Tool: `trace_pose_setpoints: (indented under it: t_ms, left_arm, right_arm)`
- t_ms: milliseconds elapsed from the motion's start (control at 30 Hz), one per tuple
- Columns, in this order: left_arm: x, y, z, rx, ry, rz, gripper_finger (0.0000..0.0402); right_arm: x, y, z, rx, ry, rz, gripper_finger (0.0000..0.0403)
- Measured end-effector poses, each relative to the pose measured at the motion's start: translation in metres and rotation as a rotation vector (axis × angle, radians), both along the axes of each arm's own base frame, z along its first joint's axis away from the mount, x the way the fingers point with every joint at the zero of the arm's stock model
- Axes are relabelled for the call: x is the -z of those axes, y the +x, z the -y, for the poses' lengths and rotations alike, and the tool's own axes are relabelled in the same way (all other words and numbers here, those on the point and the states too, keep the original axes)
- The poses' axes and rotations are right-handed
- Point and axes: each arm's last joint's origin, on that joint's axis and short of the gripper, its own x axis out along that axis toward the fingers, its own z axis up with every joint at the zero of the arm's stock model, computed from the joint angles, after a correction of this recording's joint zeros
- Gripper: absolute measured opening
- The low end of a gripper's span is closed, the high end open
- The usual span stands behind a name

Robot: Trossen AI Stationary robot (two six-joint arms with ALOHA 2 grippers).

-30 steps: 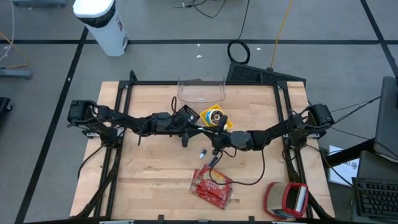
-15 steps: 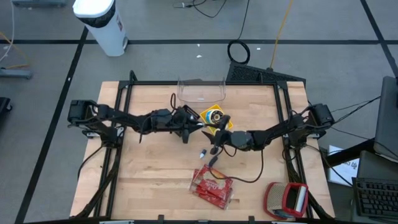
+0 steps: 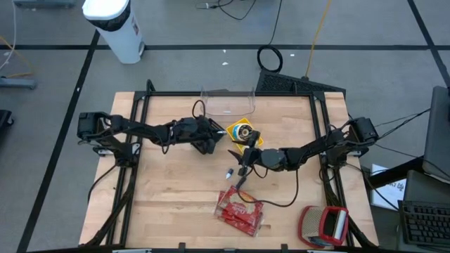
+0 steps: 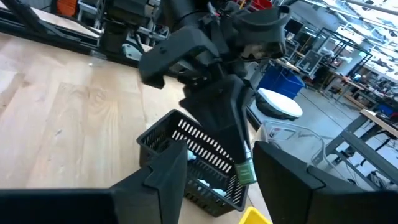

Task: Pick & Place Food Item
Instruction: Put the green bottle into the black bin

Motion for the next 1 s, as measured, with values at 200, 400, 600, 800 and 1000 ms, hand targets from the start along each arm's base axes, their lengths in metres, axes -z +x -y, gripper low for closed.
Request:
trace_pose_setpoints:
  t_ms: [200, 400, 600, 800, 1000]
  left_arm:
    - [-0.013, -0.016, 0.002, -0.010, 0.064, 0.006, 0.0055]
    - [-0.026, -0.066, 0.011, -0.030, 0.119, 0.104, 0.0055]
    - [-0.013, -0.100, 0.015, -0.133, 0.156, 0.131, 0.0054]
    - [0.000, -0.104, 0.019, -0.139, 0.171, 0.137, 0.0054]
    - [0.011, -0.094, 0.025, -0.111, 0.221, 0.101, 0.0054]
  right_arm:
    - [-0.001, -0.001, 0.000, 0.000, 0.004, -0.005, 0.0173]
    - [-0.015, -0.012, 0.001, 0.013, 0.089, -0.008, 0.0169]
    - [-0.032, -0.025, 0.005, 0.009, 0.172, -0.002, 0.0168]
    - [-0.035, -0.029, 0.007, 0.016, 0.200, 0.002, 0.0165]
    - [-0.034, -0.027, 0.008, -0.093, 0.281, -0.004, 0.0162]
